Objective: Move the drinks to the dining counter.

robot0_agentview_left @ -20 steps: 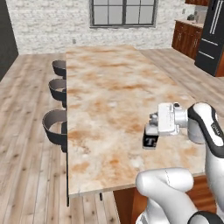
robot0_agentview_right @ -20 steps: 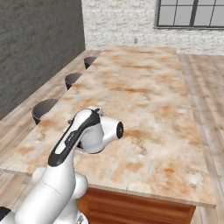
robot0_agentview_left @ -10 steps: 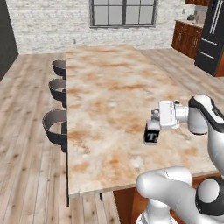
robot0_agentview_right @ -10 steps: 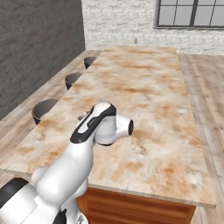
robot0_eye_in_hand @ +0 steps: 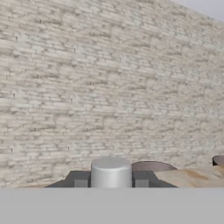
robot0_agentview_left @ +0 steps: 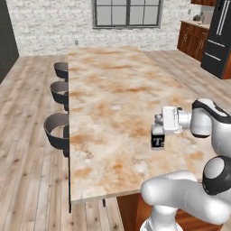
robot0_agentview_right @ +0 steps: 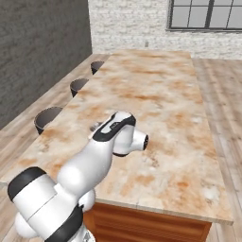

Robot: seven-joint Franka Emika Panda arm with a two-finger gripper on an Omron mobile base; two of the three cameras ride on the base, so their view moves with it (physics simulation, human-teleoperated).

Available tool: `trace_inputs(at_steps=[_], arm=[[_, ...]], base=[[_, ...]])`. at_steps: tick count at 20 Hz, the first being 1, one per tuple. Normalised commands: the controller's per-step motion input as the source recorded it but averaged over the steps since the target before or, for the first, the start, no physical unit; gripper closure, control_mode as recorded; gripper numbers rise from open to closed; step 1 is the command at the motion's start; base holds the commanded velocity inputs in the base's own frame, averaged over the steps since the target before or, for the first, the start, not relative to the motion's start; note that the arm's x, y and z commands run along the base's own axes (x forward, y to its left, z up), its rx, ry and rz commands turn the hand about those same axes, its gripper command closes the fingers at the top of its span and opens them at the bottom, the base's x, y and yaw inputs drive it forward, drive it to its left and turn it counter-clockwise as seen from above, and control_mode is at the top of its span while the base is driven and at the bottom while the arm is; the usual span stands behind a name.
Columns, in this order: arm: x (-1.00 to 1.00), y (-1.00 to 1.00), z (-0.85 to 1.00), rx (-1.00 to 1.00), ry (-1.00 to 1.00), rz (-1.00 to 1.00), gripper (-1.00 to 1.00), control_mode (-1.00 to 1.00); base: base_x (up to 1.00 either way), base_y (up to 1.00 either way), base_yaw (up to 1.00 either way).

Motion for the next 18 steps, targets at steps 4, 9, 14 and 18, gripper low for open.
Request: trace_inputs(at_steps=[4, 9, 14, 18], arm=[[0.22, 0.08, -0.30, 0.00, 0.00, 0.00, 1.00, -1.00], [0.22, 0.02, -0.25, 0.00, 0.00, 0.00, 1.00, -1.00], [0.22, 0.01, -0.24, 0.00, 0.00, 0.00, 1.00, -1.00], [0.24, 0.04, -0.22, 0.00, 0.00, 0.00, 1.00, -1.00]], base=[[0.00, 0.00, 0.00], [0.00, 0.00, 0.00], [0.00, 0.00, 0.00], [0.00, 0.00, 0.00]])
